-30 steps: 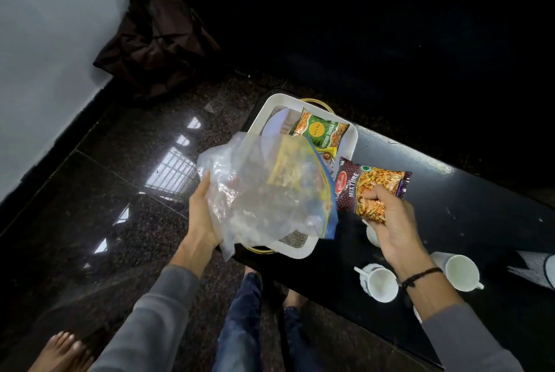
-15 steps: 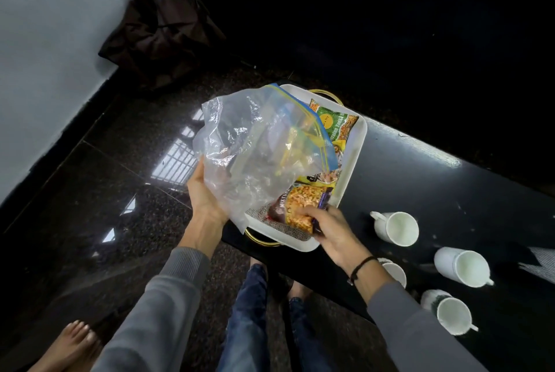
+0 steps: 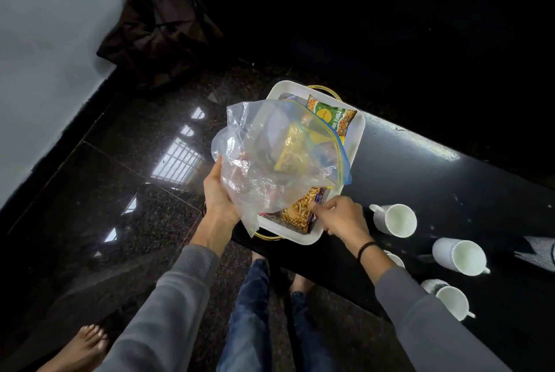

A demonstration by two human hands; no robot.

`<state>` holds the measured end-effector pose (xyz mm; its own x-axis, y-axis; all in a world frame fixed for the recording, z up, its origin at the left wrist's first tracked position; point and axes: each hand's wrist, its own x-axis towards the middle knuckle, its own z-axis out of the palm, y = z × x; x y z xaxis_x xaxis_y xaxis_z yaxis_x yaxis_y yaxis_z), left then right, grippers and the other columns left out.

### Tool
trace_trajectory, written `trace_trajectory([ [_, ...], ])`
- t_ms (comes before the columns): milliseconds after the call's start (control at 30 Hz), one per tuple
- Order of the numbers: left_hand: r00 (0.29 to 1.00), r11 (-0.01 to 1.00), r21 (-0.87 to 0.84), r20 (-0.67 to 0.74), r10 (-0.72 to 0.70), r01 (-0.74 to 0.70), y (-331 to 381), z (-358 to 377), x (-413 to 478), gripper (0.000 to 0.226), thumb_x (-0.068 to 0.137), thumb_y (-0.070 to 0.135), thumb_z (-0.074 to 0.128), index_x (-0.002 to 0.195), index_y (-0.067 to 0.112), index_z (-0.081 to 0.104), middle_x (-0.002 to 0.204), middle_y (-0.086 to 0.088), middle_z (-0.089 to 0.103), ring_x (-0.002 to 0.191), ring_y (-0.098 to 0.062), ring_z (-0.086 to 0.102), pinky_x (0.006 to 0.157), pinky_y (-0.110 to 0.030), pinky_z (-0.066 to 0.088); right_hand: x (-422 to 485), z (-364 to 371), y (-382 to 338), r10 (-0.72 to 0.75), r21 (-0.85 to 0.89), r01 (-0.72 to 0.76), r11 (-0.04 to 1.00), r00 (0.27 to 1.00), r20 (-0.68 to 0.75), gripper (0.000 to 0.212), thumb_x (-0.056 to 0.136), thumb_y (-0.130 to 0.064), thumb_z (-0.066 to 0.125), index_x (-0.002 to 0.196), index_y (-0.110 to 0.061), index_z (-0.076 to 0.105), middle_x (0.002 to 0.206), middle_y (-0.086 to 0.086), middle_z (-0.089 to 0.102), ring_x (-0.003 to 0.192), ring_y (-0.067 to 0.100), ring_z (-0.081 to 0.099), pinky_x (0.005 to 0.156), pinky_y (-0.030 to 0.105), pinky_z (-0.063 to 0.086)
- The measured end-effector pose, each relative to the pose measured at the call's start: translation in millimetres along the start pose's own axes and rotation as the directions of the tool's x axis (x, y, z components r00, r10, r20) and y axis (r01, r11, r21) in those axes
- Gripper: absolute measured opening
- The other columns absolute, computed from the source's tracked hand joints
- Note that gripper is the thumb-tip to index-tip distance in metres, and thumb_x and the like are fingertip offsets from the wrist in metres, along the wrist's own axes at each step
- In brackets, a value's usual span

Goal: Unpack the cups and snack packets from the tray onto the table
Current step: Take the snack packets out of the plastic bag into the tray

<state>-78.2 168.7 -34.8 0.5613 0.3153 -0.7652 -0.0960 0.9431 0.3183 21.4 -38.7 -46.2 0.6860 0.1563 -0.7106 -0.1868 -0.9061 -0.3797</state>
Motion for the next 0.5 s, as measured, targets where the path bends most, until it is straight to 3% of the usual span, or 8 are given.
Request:
trace_trajectory([
  [67, 1.0, 1.0, 0.026, 0.008, -0.013, 0.012, -3.2, 2.1, -4.5, 0.051, 0.1, 0.048, 0.051, 0.138, 0.016, 0.065, 0.138, -0.012, 0.059, 0.135, -0.036, 0.051, 0.117, -0.056, 0.035, -1.7, -8.1, -0.9, 0.052, 0.353, -0.046, 0.935, 0.999, -0.008, 0.037, 0.105, -0.027, 0.053, 0.103, 0.005, 0.071, 0.072, 0.012, 0.074, 0.058, 0.019, 0.069, 0.06, 0.029, 0.061],
  [100, 1.0, 0.999, 0.041, 0.017, -0.021, 0.02, -4.4, 4.6, -7.6, 0.049, 0.1, 0.048, 0.051, 0.133, 0.016, 0.068, 0.137, -0.012, 0.06, 0.135, -0.036, 0.052, 0.117, -0.056, 0.034, -4.3, -15.4, -2.9, 0.079, 0.573, -0.086, 0.815, 0.996, 0.038, 0.038, 0.109, -0.025, 0.044, 0.114, 0.005, 0.067, 0.076, 0.014, 0.074, 0.057, 0.018, 0.069, 0.057, 0.026, 0.059],
  [167, 0.998, 0.995, 0.086, 0.047, -0.047, 0.043, -6.8, 10.2, -15.7, 0.046, 0.099, 0.049, 0.052, 0.122, 0.016, 0.075, 0.128, -0.012, 0.067, 0.121, -0.036, 0.063, 0.112, -0.055, 0.042, -7.8, -35.4, -3.2, 0.045, 0.851, -0.177, 0.495, 0.983, 0.178, 0.055, 0.108, -0.054, 0.037, 0.13, -0.009, 0.06, 0.098, 0.02, 0.077, 0.076, 0.027, 0.076, 0.067, 0.032, 0.059],
  [233, 0.995, 0.988, 0.148, 0.081, -0.055, 0.043, -6.8, 18.3, -27.7, 0.052, 0.096, 0.054, 0.054, 0.125, 0.015, 0.074, 0.123, -0.014, 0.071, 0.111, -0.036, 0.069, 0.103, -0.055, 0.051, -11.0, -58.7, -2.0, -0.092, 0.904, -0.277, 0.325, 0.942, 0.321, 0.086, 0.089, -0.083, 0.036, 0.136, -0.017, 0.066, 0.123, 0.013, 0.075, 0.102, 0.033, 0.077, 0.081, 0.043, 0.061],
  [300, 0.993, 0.971, 0.238, 0.116, -0.037, 0.008, -3.6, 25.0, -38.6, 0.063, 0.093, 0.061, 0.058, 0.136, 0.015, 0.066, 0.132, -0.016, 0.068, 0.121, -0.039, 0.065, 0.106, -0.059, 0.048, -15.3, -79.9, -6.2, -0.195, 0.889, -0.343, 0.305, 0.891, 0.41, 0.105, 0.074, -0.094, 0.045, 0.137, -0.014, 0.067, 0.13, 0.012, 0.073, 0.114, 0.036, 0.072, 0.091, 0.052, 0.06],
  [333, 0.992, 0.95, 0.311, 0.124, -0.015, -0.025, -2.1, 29.2, -45.3, 0.067, 0.091, 0.063, 0.06, 0.137, 0.015, 0.065, 0.135, -0.018, 0.066, 0.125, -0.04, 0.063, 0.107, -0.06, 0.046, -21.1, -89.0, -10.6, -0.23, 0.882, -0.343, 0.324, 0.875, 0.425, 0.106, 0.072, -0.094, 0.05, 0.136, -0.011, 0.067, 0.128, 0.013, 0.074, 0.111, 0.034, 0.074, 0.087, 0.051, 0.061],
  [433, 0.996, 0.792, 0.603, 0.07, 0.062, -0.092, -2.4, 46.6, -69.4, 0.065, 0.079, 0.057, 0.074, 0.126, 0.012, 0.072, 0.127, -0.02, 0.071, 0.119, -0.041, 0.066, 0.104, -0.057, 0.051, -42.2, -109.3, -25.1, -0.327, 0.878, -0.201, 0.435, 0.873, 0.362, 0.063, 0.081, -0.069, 0.07, 0.107, -0.012, 0.084, 0.105, 0.012, 0.08, 0.083, 0.024, 0.08, 0.063, 0.032, 0.064],
  [500, 0.984, 0.683, 0.716, 0.03, 0.175, -0.143, -6.3, 49.5, -80.6, 0.049, 0.077, 0.043, 0.082, 0.115, 0.012, 0.076, 0.109, -0.012, 0.079, 0.099, -0.03, 0.076, 0.085, -0.044, 0.062, -48.0, -113.0, -22.1, -0.236, 0.757, 0.019, 0.653, 0.955, 0.179, 0.032, 0.07, -0.041, 0.09, 0.086, -0.013, 0.085, 0.088, 0.008, 0.081, 0.073, 0.023, 0.076, 0.054, 0.022, 0.058],
])
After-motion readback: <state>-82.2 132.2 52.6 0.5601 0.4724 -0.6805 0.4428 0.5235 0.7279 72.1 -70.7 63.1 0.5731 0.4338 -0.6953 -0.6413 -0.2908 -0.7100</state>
